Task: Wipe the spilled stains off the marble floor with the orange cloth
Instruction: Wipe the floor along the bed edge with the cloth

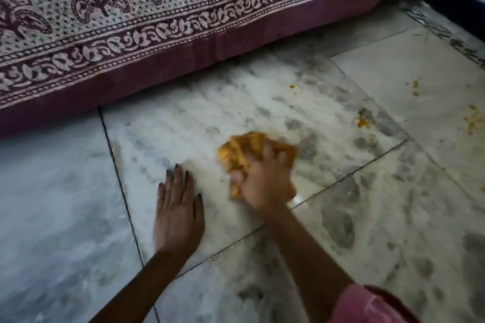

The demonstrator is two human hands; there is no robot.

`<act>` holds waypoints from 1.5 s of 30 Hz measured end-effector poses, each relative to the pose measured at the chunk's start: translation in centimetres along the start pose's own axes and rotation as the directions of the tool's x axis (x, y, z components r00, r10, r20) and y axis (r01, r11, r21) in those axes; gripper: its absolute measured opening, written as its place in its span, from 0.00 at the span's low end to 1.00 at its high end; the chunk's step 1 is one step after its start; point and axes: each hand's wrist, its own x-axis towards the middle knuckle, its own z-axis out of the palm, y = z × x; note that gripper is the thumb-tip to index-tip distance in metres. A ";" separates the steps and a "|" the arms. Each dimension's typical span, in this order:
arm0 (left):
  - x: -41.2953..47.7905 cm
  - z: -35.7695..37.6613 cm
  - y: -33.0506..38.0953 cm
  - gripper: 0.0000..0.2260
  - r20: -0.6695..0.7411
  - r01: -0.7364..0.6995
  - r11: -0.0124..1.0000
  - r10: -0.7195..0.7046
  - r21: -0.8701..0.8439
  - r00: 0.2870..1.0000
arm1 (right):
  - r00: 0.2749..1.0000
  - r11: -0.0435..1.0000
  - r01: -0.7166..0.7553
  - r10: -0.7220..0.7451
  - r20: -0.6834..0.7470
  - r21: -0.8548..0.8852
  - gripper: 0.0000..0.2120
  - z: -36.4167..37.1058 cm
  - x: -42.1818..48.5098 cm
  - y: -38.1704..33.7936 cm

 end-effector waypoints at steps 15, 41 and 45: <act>-0.2 -0.2 0.0 0.24 -0.028 0.000 0.999 -0.001 -0.035 1.000 | 0.994 0.996 0.070 -0.065 -0.086 0.062 0.19 0.4 -0.8 0.6; -1.9 -1.2 1.8 0.22 0.081 -0.140 0.990 0.142 -0.034 0.987 | 0.986 0.989 -0.143 0.139 -0.096 -0.036 0.28 -3.7 -2.4 12.9; -2.0 -1.5 2.3 0.23 0.122 -0.216 0.976 0.213 0.013 0.969 | 0.997 0.997 -0.055 0.052 -0.054 -0.059 0.23 -3.0 3.8 5.9</act>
